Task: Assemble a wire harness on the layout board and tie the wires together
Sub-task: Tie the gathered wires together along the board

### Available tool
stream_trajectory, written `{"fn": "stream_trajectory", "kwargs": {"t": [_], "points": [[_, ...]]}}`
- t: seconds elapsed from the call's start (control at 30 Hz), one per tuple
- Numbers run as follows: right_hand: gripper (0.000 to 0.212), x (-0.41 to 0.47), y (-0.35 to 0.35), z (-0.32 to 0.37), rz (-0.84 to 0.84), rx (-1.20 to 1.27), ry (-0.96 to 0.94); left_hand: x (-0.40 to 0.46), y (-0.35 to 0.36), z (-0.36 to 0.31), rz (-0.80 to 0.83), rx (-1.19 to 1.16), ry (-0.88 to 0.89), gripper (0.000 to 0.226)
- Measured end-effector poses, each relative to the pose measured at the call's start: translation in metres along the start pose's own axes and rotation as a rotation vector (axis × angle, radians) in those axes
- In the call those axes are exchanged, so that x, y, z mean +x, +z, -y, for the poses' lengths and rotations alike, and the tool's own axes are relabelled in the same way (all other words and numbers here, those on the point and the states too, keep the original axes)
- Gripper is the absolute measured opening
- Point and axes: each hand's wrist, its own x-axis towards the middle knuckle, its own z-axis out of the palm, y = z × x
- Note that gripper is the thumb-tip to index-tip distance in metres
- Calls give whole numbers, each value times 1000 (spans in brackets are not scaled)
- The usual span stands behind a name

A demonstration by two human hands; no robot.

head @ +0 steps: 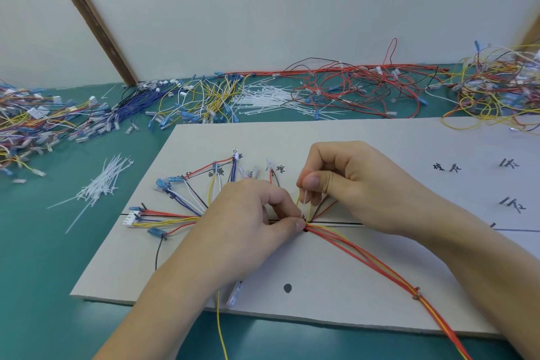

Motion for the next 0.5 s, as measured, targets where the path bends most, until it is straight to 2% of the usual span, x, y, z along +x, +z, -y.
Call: {"fn": "stream_trajectory", "kwargs": {"t": [0.17,0.5], "points": [[28,0,3,2,-14,48,7,2,0,-2,1,107,66,11],[29,-1,7,6,-25,162,44,1,1,-1,-3,184,87,10]]}}
